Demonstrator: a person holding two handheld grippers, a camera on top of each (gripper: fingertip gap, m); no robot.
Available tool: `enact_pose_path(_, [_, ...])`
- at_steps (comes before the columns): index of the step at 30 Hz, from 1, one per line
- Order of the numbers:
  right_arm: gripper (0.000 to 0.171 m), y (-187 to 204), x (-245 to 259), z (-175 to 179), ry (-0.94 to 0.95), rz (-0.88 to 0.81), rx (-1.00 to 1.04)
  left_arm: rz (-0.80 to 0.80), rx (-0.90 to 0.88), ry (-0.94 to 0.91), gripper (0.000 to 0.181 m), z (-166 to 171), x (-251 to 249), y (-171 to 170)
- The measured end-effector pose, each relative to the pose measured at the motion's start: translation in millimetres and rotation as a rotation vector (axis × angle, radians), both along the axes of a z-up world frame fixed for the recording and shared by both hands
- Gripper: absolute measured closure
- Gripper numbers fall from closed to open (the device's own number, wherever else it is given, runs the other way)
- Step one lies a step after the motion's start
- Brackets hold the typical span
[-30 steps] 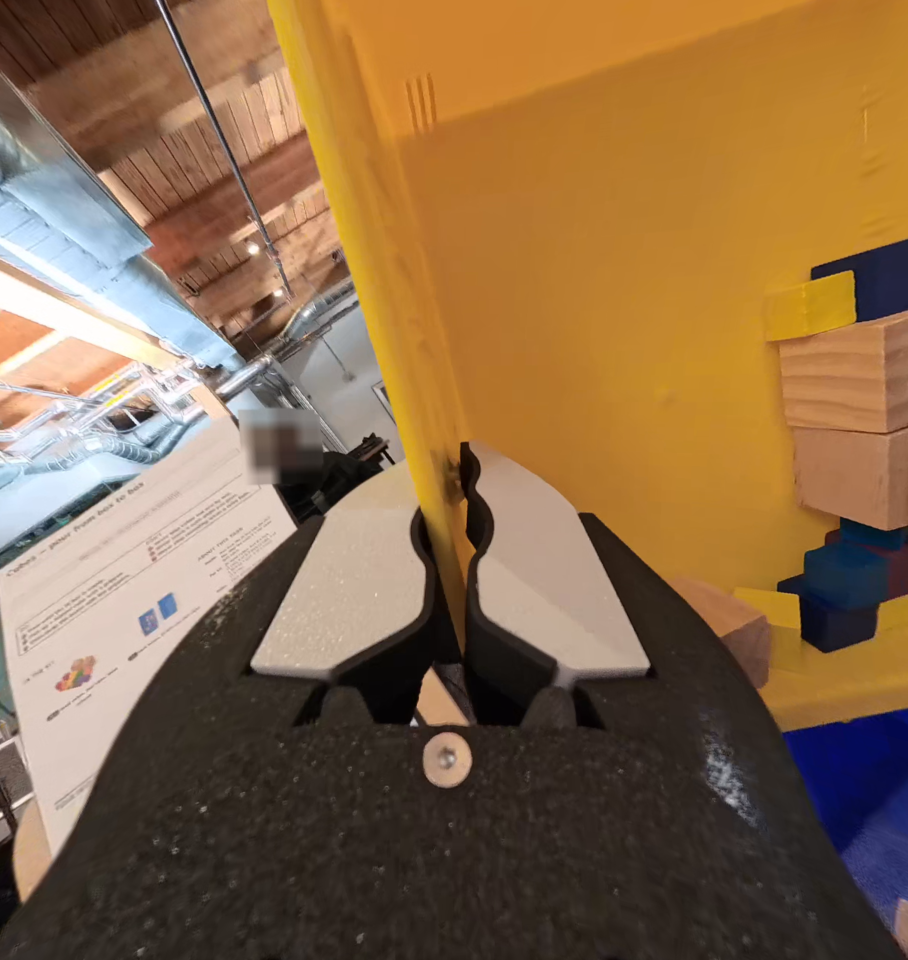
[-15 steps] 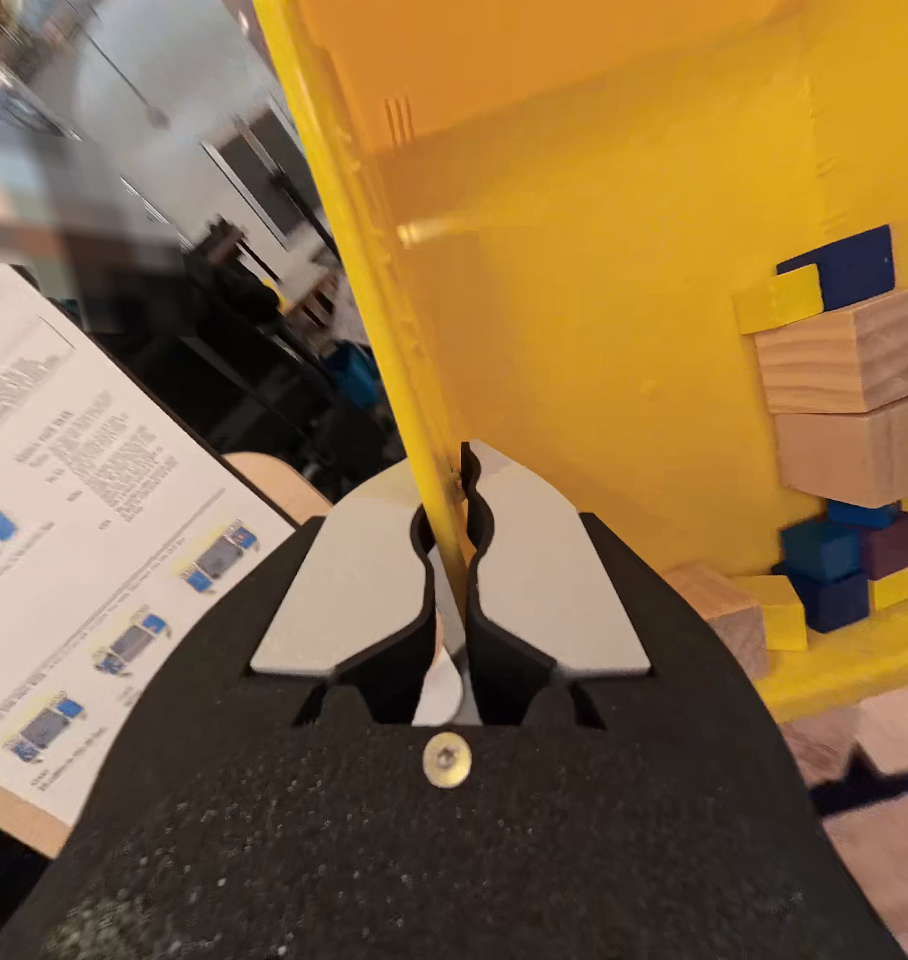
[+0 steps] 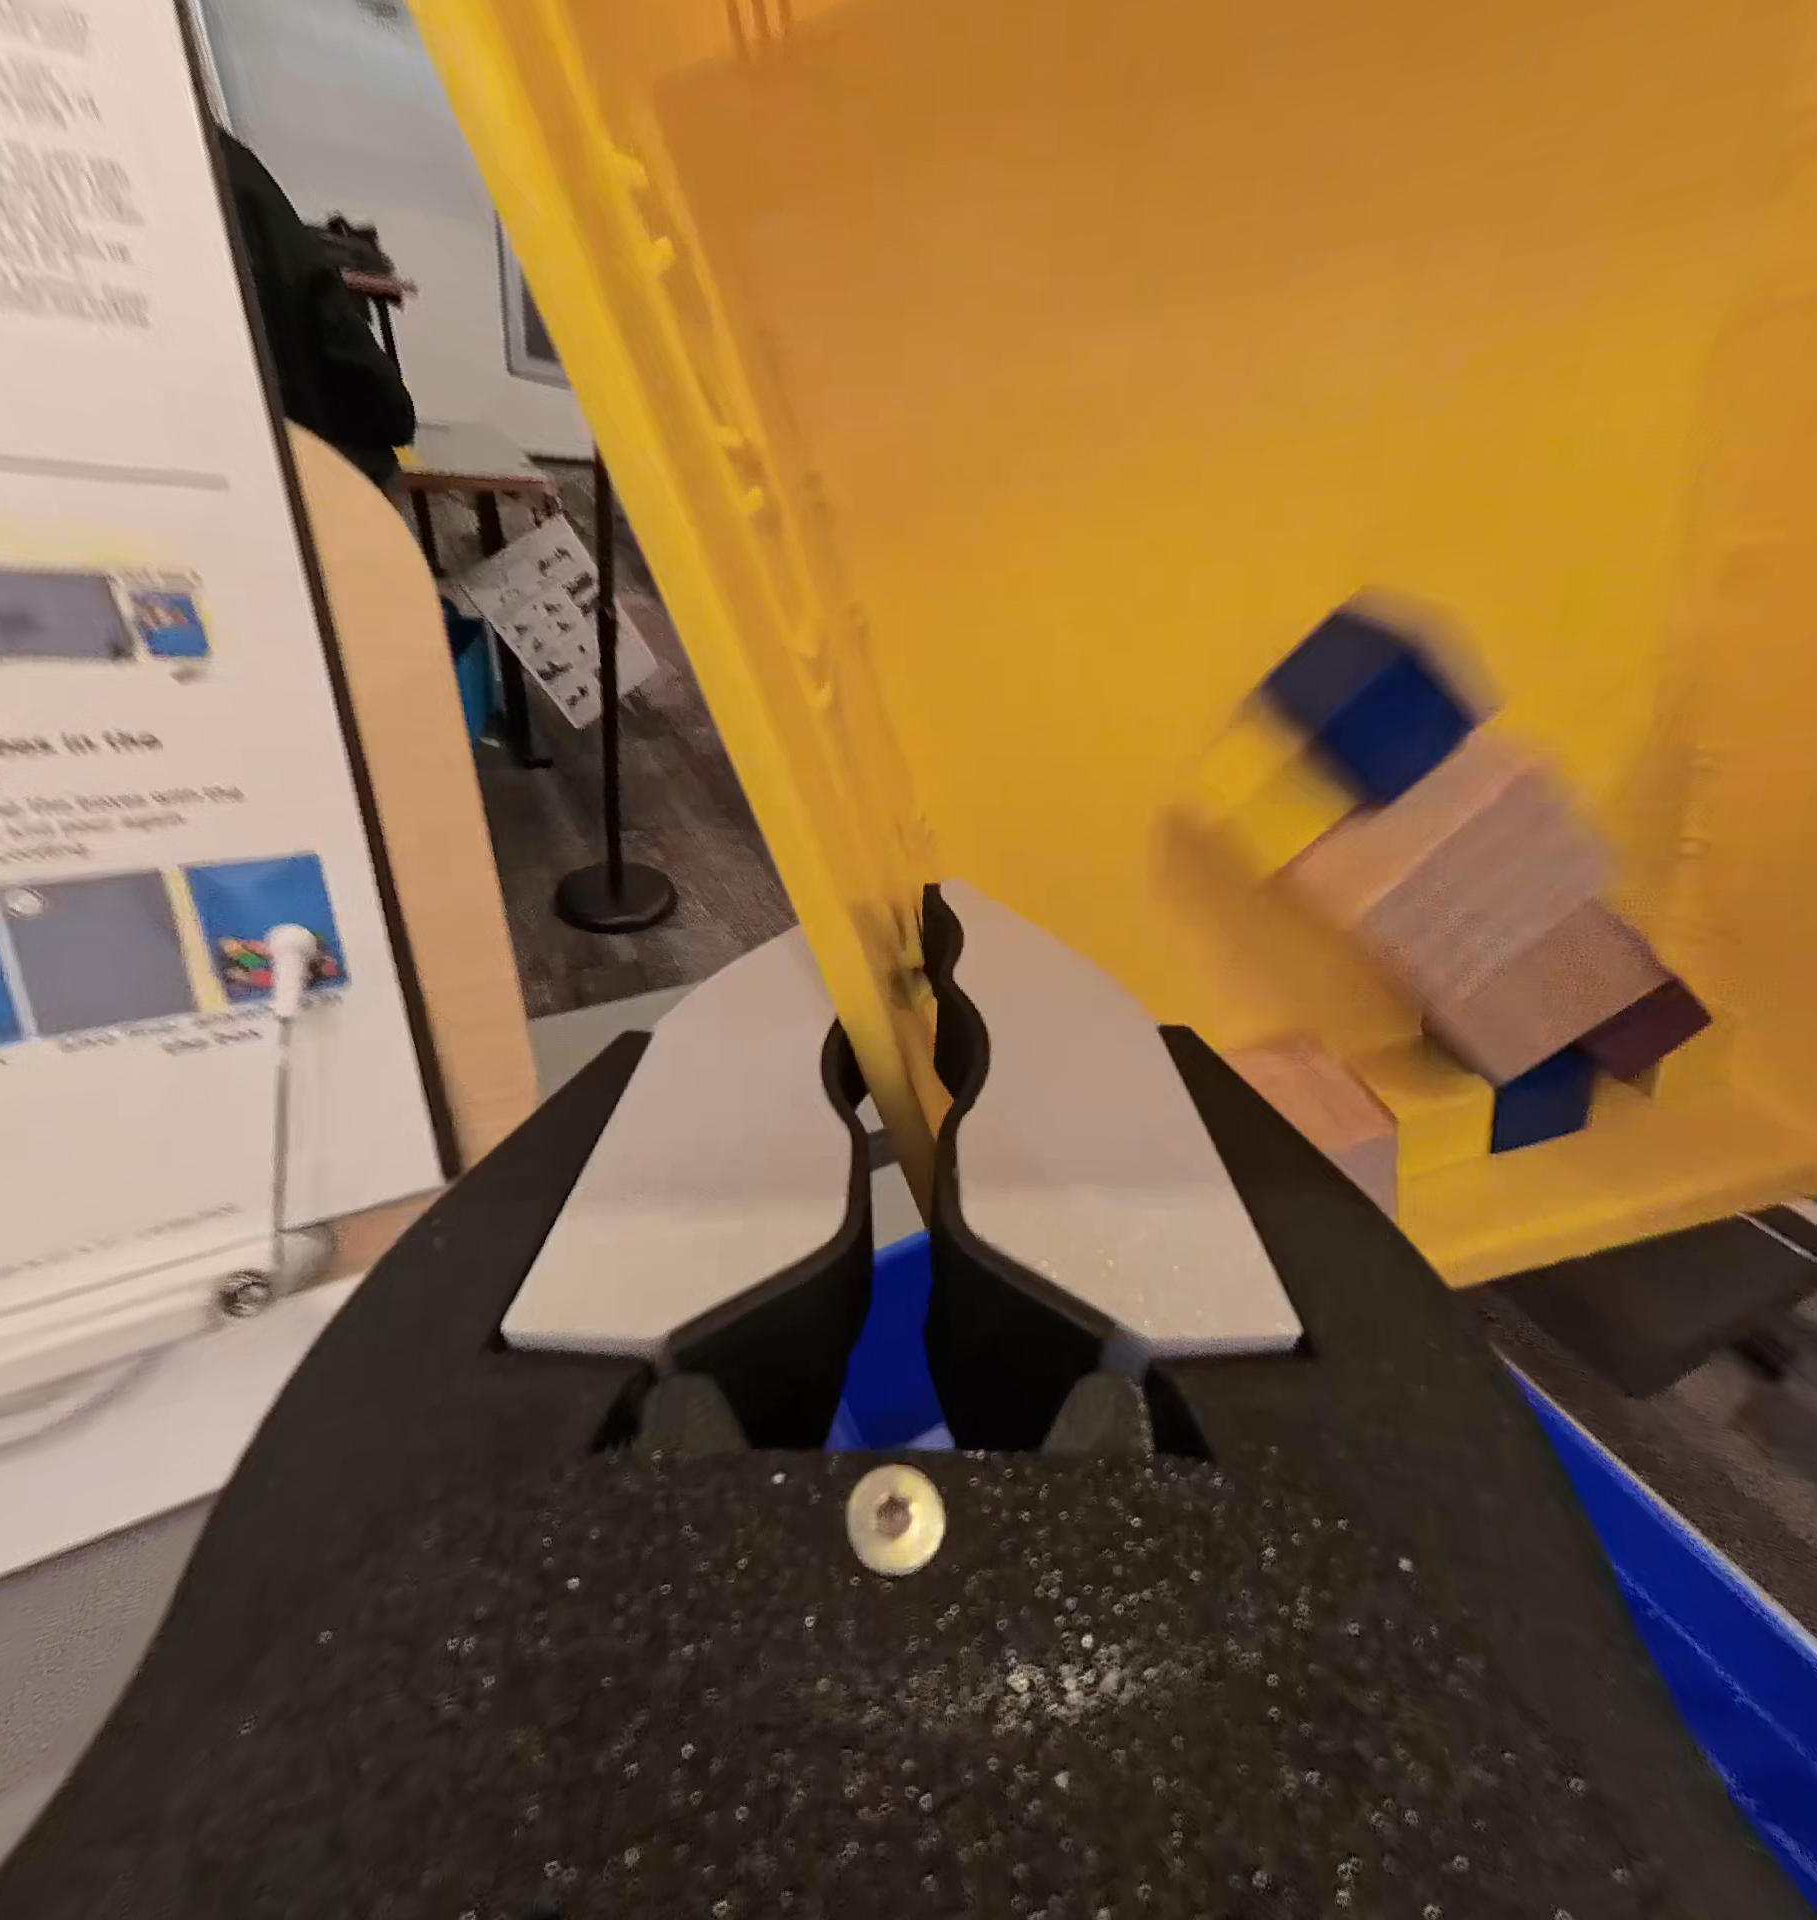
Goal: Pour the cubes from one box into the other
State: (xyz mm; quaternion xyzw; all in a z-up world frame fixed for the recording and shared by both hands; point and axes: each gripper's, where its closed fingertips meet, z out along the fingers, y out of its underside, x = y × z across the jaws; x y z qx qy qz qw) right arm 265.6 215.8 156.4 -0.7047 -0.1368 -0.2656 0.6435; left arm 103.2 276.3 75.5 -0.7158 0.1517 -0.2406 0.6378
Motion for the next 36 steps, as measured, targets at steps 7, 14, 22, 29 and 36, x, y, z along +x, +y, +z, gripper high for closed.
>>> enact_pose_path(7, [0.165,1.1,26.3,-29.6,-0.029,-0.003,0.023,-0.066,-0.014,0.06,0.175,-33.7,26.8,-1.0])
enact_pose_path(14, [0.165,-34.4,30.8,-17.0,-0.006,0.042,0.278,-0.079,0.236,0.028,0.175,-7.2,34.7,-16.1])
enact_pose_path(22, [0.165,-48.0,10.4,10.7,-0.159,0.067,0.405,-0.054,0.374,-0.121,0.175,7.5,25.6,-21.1])
enact_pose_path(29, [0.165,-45.5,22.4,-14.0,-0.09,0.034,0.396,-0.082,0.35,-0.055,0.175,-6.3,32.4,-19.0])
enact_pose_path(36, [0.165,-43.0,19.1,-19.7,-0.09,0.032,0.383,-0.089,0.343,-0.051,0.175,-12.7,30.0,-14.8])
